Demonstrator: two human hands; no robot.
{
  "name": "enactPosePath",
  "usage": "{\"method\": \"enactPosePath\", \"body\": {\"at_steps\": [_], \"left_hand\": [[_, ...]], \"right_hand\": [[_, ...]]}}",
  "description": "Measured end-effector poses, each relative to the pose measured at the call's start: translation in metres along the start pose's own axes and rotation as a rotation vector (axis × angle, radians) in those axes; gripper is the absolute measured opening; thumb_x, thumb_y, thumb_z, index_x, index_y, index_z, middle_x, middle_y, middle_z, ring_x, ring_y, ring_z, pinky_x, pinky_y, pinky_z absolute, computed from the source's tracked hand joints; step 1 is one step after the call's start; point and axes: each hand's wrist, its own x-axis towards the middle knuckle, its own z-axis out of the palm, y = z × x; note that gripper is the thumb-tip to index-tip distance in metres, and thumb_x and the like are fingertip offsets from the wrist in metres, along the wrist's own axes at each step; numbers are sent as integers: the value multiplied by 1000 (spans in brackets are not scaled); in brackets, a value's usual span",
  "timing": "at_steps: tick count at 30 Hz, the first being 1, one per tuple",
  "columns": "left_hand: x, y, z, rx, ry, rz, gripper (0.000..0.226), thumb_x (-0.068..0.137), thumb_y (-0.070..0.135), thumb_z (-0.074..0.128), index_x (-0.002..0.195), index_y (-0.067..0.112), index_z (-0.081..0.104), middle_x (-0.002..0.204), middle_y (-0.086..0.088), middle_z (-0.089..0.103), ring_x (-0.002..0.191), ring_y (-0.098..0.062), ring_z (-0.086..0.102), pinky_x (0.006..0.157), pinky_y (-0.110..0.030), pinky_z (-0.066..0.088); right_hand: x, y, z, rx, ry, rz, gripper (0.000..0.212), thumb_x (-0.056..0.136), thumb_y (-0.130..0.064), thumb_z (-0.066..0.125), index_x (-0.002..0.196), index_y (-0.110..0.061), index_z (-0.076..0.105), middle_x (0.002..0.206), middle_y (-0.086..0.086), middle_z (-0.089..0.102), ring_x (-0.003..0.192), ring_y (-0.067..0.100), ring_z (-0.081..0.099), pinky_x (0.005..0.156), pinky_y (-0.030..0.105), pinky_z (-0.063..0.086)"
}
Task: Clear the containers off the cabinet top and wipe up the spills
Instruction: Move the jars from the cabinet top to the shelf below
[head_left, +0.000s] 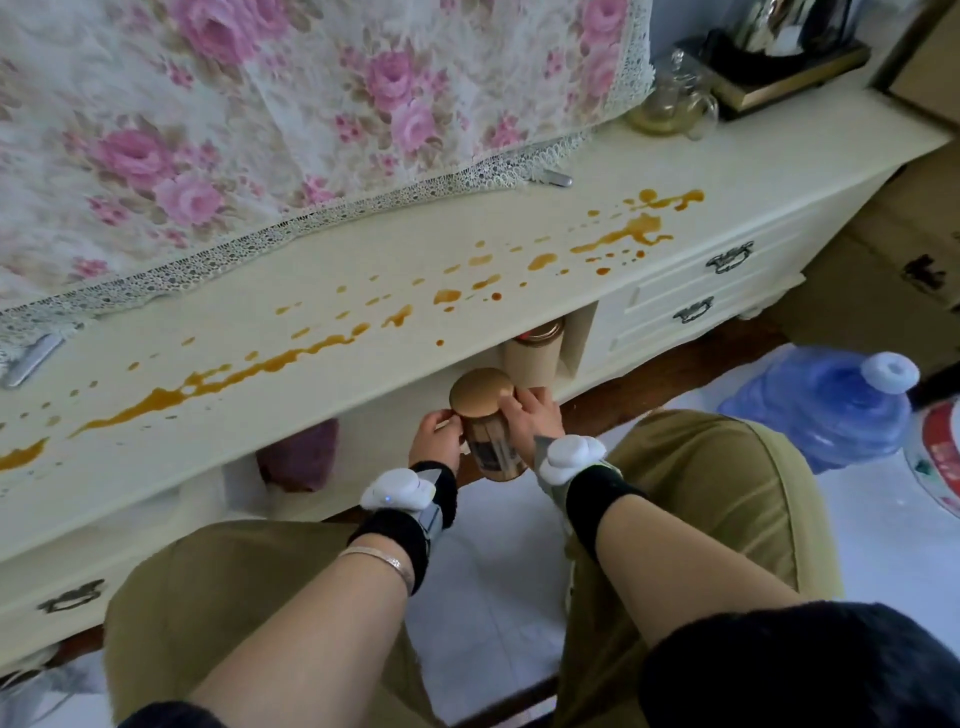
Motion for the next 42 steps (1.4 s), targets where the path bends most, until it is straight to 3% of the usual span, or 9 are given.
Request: {"method": "enactPosePath", "body": {"at_steps": [4,9,12,16,21,25,30,38,42], "left_hand": [[34,-8,8,17,-34,-25,35,96,26,47,130,21,51,118,-4,61,108,-23,60,104,-45,46],[68,-13,16,37,-106,12,34,96,18,46,127,29,53,127,-5,61,119,-25,58,105,-42,45],[88,-16,24,-19,-124,-4,38,97,16,46,133,27,49,130,-7,60,115,-24,59,92,-32,48],[101,-16,35,-127,-138,-36,45,96,6,44,137,26,47,116,-6,60,105,-23,59,101,-39,45],[121,-14,43,-175,-121,-95,52,96,5,41,143,27,36,137,0,52,125,-23,52,100,-34,41],[138,-15,47,-172,-99,-108,38,95,9,47,126,30,50,125,2,56,125,-21,52,92,-31,44],[147,-14,52,-177,-106,-119,36,93,6,45,114,34,53,138,2,54,126,-20,51,96,-34,44],[143,-11,52,-61,-71,-113,54,92,7,47,140,32,39,124,4,49,103,-17,53,96,-32,42],[120,-5,38,60,-83,-63,61,91,21,51,144,40,29,149,4,39,134,-22,42,114,-43,33]], "right_hand": [[29,12,17,167,31,60,47,100,-38,40,141,-15,45,141,13,44,130,34,42,109,47,35],[52,15,28,416,78,104,37,99,-29,48,134,-19,43,125,9,61,115,25,59,97,40,49],[67,24,37,434,139,82,35,100,-29,48,132,-17,43,122,10,63,111,22,60,90,34,50],[86,36,51,549,178,83,32,98,-19,52,129,-16,49,125,8,60,107,12,56,92,32,50],[112,44,63,480,253,2,41,94,-19,59,134,-11,52,134,8,45,109,15,58,93,30,50],[134,46,66,331,278,-19,36,95,-22,57,129,-10,58,131,9,48,106,18,57,82,19,41],[146,42,70,349,304,0,34,96,-18,54,129,-14,58,136,3,46,113,23,56,89,25,44],[135,39,68,338,304,41,38,97,-23,52,135,-17,52,135,2,54,119,18,55,84,21,39],[110,32,63,348,252,98,46,99,-33,49,143,-19,43,143,2,48,126,19,50,89,23,40]]}}
